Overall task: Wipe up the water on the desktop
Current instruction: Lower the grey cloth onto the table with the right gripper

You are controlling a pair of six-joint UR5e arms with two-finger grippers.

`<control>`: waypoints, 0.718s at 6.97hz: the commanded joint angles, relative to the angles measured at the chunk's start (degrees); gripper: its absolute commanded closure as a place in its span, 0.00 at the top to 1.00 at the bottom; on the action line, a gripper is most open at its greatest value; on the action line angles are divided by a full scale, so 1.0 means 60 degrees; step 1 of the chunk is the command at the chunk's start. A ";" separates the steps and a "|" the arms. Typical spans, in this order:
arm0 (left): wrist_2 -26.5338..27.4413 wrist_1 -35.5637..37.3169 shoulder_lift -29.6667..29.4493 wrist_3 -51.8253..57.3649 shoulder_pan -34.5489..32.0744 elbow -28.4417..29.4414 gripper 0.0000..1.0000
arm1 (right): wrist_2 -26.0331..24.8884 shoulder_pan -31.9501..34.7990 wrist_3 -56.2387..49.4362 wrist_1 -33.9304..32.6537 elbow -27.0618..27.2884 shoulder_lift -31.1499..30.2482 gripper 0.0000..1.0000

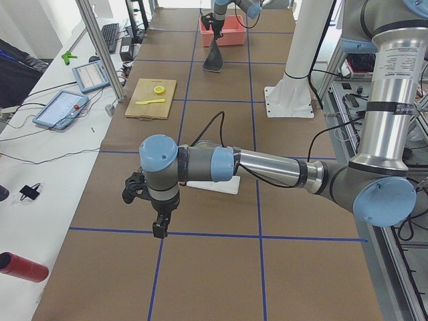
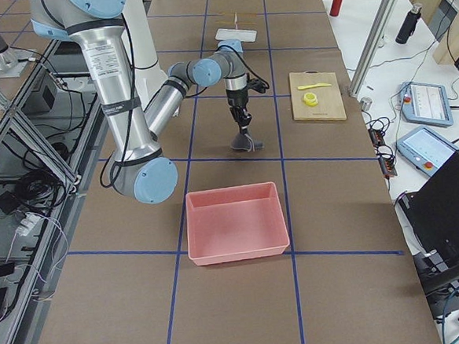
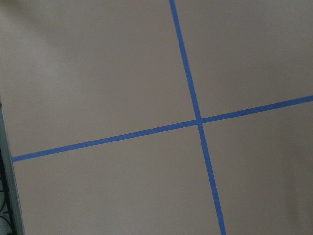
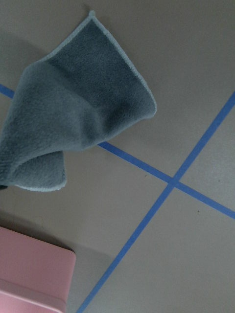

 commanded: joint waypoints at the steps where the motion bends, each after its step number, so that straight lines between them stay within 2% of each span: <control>1: 0.0012 -0.0019 0.0032 -0.0197 -0.0008 -0.0014 0.99 | -0.0143 -0.0922 0.1753 0.0099 -0.1274 0.1278 0.00; 2: 0.0012 -0.0019 0.0017 -0.0197 -0.0008 -0.0014 0.99 | -0.0143 -0.1247 0.2768 0.0128 -0.2036 0.2449 0.00; 3: 0.0012 -0.0019 0.0017 -0.0212 -0.0008 -0.0014 0.99 | -0.0143 -0.1656 0.3880 0.0549 -0.2320 0.3099 0.00; 4: 0.0012 -0.0019 0.0002 -0.0212 -0.0008 -0.0014 0.99 | -0.0172 -0.2182 0.5356 0.1858 -0.2743 0.3367 0.00; 5: 0.0012 -0.0019 0.0002 -0.0212 -0.0022 -0.0029 0.99 | -0.0535 -0.2651 0.6502 0.2654 -0.3530 0.4210 0.00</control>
